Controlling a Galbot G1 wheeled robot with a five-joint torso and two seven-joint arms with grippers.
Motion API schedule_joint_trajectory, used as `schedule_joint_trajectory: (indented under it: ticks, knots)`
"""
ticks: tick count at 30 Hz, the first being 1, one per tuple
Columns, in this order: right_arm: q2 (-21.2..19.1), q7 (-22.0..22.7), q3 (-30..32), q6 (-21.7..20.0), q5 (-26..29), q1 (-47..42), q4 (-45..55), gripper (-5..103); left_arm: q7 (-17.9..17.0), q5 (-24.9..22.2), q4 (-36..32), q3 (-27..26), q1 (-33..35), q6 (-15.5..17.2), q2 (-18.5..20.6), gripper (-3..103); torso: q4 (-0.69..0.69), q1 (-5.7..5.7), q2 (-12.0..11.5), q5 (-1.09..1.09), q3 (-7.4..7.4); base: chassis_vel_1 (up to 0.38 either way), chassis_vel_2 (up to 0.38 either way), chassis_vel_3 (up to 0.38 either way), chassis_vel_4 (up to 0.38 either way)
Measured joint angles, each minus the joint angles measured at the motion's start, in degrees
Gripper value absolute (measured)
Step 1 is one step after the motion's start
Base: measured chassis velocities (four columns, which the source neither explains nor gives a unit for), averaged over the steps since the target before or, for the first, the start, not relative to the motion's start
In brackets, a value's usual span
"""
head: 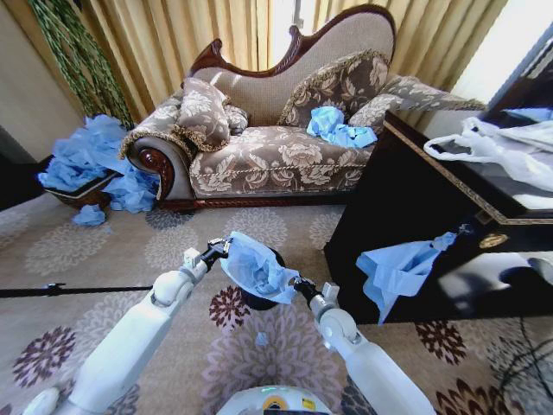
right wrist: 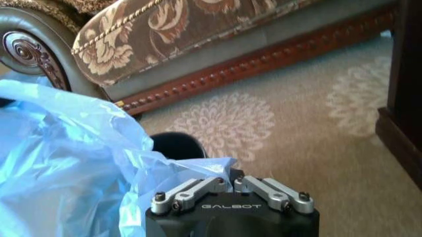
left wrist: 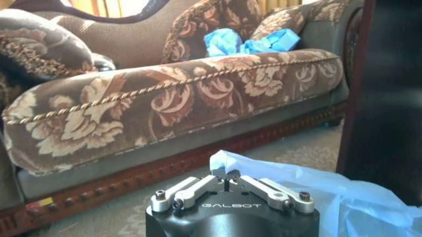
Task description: Place a garbage bag over the trash bin.
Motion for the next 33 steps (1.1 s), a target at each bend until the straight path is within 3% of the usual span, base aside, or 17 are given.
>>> schedule_joint_trajectory:
  ticks: [6,8,13,33]
  knots:
    - [-0.81,0.01,-1.55,-0.05,0.41,4.32,-1.77,0,-1.86,-1.23,1.04,-0.13,-0.61,0.60,-0.60,0,0.01,0.00,0.00,-0.01,0.00,0.000,0.000,0.000,0.000]
    - [-0.97,-0.12,-2.41,-0.11,0.42,6.63,-3.11,0,-4.73,-2.47,1.69,0.07,-1.74,3.09,-1.50,0,0.00,0.00,0.00,0.00,0.00,0.000,0.000,0.000,0.000]
    - [-0.94,-0.38,-3.53,-0.18,0.48,9.96,-5.02,0,-7.86,-4.55,3.00,0.72,-3.54,6.90,-3.35,0,-0.01,0.00,0.00,0.01,0.00,0.000,0.000,0.000,0.000]
    - [-0.43,-4.45,-7.88,-0.30,-1.58,20.06,-15.66,0,-12.63,-11.64,7.45,1.78,-9.17,11.73,-5.79,0,-0.01,0.00,0.00,0.01,0.01,0.000,0.000,0.000,0.000]
